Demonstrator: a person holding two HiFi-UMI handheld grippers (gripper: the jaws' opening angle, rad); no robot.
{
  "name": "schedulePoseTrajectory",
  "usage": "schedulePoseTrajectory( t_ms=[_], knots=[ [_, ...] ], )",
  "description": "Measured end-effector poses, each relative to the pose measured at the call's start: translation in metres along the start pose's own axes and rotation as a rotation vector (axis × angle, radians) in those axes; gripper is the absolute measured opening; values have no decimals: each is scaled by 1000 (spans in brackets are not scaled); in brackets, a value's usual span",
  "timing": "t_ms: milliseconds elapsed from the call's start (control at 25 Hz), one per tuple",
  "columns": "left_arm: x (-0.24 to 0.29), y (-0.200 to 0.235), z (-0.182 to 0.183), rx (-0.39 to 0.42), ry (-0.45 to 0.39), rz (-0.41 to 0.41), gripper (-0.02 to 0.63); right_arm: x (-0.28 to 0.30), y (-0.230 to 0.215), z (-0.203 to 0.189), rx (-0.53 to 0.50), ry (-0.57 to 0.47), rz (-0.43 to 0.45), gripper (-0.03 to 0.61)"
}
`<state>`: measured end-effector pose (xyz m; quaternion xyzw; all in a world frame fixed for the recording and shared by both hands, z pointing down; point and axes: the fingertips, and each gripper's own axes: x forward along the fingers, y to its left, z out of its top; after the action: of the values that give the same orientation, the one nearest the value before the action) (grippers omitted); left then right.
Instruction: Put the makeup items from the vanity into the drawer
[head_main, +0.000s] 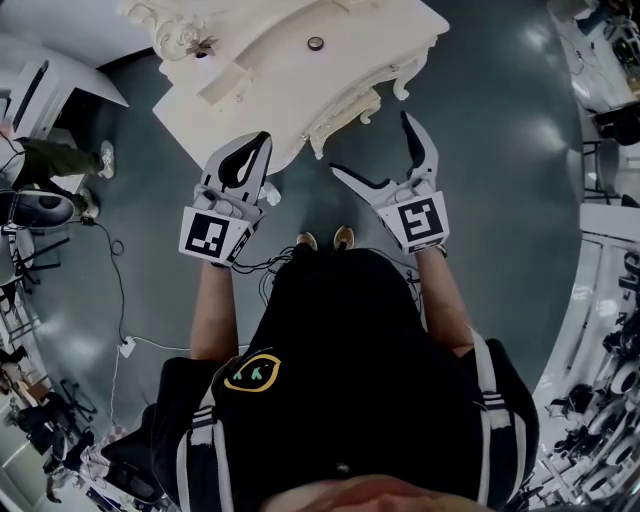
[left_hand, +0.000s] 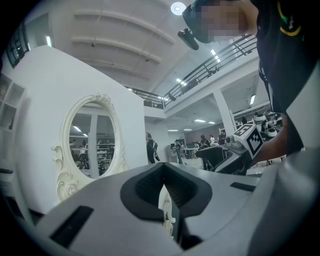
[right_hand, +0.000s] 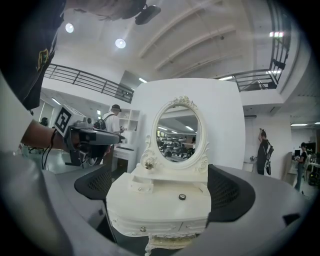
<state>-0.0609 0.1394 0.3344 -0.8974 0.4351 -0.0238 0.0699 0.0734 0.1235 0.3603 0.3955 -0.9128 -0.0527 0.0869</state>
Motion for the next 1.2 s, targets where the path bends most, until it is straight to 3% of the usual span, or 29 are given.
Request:
schedulePoseTrajectory(
  t_ms=[320,560,800,1200],
  knots=[
    [21,-24,-2,1,16,1,18,-17,-26,-16,10,15,8,598],
    [39,-19,-5,7,25,-3,18,-8,-41,-22,23,16,7,598],
    [66,11,-18,-5,26,-2,18,30,-59,-23,9,-15,14,598],
    [125,87,-42,-27,25,-17,18,121,-102,-39,13,52,3,598]
  ],
)
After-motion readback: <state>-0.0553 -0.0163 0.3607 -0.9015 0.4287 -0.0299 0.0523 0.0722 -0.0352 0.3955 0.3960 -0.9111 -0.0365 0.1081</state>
